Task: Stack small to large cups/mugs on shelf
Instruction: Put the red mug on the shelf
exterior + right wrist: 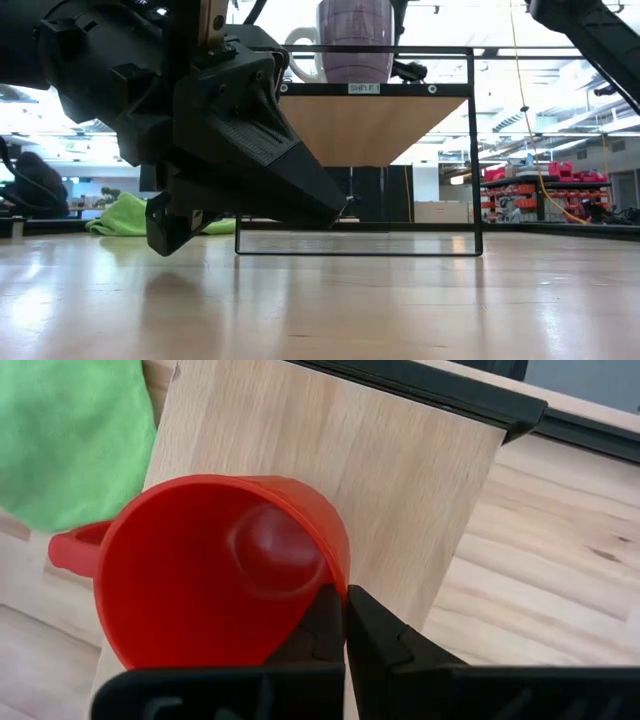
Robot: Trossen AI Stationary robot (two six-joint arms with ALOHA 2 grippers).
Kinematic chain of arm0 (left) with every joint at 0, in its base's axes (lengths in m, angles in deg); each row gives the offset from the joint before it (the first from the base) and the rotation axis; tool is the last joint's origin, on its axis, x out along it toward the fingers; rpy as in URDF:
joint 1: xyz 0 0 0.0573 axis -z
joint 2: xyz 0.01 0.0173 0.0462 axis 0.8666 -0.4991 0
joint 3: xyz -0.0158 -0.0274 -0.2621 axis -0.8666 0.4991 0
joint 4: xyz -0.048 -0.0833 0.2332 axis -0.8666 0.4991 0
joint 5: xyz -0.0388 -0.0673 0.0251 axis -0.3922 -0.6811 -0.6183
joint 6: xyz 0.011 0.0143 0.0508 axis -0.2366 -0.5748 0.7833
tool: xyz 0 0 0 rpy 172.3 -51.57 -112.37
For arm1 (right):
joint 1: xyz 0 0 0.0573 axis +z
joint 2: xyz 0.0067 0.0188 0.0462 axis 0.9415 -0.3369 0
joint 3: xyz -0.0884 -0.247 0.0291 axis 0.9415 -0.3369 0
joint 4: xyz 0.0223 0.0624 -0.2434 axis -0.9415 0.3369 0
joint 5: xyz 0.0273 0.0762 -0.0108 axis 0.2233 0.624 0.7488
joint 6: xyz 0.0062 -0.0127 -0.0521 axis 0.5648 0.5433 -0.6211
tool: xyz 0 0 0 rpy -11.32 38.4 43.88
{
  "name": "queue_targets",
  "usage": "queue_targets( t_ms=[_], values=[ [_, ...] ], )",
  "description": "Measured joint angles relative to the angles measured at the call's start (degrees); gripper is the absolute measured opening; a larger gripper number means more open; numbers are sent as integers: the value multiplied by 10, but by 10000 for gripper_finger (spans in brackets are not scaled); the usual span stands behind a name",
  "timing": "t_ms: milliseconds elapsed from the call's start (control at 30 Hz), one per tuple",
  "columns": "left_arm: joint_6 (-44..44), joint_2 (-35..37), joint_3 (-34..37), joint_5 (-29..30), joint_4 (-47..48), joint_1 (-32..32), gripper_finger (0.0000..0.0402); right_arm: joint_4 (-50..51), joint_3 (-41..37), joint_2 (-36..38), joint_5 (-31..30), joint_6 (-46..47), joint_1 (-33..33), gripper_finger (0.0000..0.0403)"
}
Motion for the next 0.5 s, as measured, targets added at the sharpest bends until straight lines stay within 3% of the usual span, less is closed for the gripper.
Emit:
queue_targets(
  t_ms=[500],
  values=[
    [0, 0, 0, 0, 0, 0, 36, -29, -26, 2, 5, -2, 3, 10]
  ],
)
